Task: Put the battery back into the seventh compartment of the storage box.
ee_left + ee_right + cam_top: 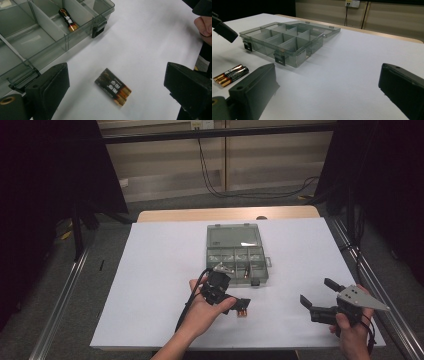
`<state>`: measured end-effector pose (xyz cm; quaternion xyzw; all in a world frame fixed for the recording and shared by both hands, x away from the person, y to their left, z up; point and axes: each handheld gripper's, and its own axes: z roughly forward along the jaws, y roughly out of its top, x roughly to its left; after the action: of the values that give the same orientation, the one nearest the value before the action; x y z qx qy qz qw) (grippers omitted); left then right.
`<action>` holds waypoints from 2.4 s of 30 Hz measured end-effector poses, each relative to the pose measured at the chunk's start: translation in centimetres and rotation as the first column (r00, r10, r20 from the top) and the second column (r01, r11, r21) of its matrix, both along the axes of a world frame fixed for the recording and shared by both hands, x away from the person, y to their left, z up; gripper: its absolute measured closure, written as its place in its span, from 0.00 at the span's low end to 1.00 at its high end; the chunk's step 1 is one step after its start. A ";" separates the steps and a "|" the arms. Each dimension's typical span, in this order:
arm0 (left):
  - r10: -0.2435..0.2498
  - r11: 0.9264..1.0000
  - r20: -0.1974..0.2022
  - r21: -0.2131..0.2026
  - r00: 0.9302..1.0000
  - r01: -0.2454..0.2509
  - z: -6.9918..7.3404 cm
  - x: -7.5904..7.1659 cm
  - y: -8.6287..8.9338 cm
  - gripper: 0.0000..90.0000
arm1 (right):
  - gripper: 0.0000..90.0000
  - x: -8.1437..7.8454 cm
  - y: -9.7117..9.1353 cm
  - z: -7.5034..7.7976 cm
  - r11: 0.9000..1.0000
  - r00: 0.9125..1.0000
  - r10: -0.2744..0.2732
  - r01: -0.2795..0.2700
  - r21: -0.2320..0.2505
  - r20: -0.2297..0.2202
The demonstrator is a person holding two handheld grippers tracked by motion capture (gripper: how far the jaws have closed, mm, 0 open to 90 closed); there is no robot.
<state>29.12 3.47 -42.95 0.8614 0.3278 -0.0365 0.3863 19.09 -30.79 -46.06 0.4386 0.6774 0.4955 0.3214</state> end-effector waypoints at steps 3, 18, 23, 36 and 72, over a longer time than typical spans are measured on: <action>-0.004 1.000 -0.002 -0.002 1.000 0.004 -0.1 -0.2 0.0 0.07 | 0.01 0.0 0.0 0.0 1.000 1.000 -0.001 0.001 0.000 -0.001; -0.017 1.000 -0.007 0.020 1.000 0.017 -1.1 -0.9 0.1 0.09 | 0.01 0.0 0.0 -0.1 1.000 1.000 -0.006 0.006 -0.001 -0.004; -0.009 1.000 -0.010 0.027 1.000 0.009 -1.4 -1.1 0.2 0.11 | 0.01 0.0 0.0 -0.1 1.000 1.000 -0.005 0.005 -0.003 -0.005; -0.003 0.999 -0.030 0.038 1.000 0.004 -2.5 -1.7 -0.3 0.24 | 0.01 0.0 0.0 -0.1 1.000 1.000 -0.003 0.003 -0.006 -0.009; 0.028 0.988 0.011 0.152 1.000 -0.029 -3.5 -1.8 -0.4 0.73 | 0.01 0.1 -0.1 -0.3 1.000 1.000 -0.010 0.010 -0.004 -0.019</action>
<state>27.28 3.02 -46.40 0.8838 0.3401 -0.0018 0.3213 19.21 -30.85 -46.33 0.4459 0.6791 0.4886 0.3181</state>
